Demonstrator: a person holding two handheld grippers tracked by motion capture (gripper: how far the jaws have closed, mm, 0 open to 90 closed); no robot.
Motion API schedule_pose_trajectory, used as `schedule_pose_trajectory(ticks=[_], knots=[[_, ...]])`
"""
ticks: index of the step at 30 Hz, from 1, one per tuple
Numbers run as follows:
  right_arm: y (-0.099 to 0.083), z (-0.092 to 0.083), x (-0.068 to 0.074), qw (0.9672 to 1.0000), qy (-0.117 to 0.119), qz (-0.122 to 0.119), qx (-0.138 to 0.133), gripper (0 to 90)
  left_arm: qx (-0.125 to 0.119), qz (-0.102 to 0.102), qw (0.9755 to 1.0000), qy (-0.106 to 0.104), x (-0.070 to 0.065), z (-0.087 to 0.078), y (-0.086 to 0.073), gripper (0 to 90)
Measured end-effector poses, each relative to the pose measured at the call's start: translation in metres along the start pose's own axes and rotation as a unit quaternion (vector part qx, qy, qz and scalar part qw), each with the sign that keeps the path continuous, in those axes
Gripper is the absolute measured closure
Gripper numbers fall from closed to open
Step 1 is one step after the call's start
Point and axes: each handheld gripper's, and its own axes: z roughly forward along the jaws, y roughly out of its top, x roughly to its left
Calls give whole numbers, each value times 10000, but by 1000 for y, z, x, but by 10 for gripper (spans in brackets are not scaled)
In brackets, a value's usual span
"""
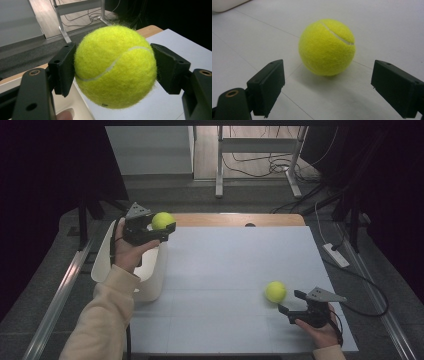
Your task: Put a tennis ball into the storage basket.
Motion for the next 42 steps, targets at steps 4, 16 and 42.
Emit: schedule_pose_trajectory(ticks=[4,16,42], knots=[[0,0,0,10000,1,-3,1,119,15,-4,10000,44,3,0,0,265],[0,0,0,10000,-2,8,-3,119,57,-106,9997,212,15,-1,0,265],[0,-1,0,10000,-6,73,-43,120,429,-353,9955,767,54,4,-5,264]])
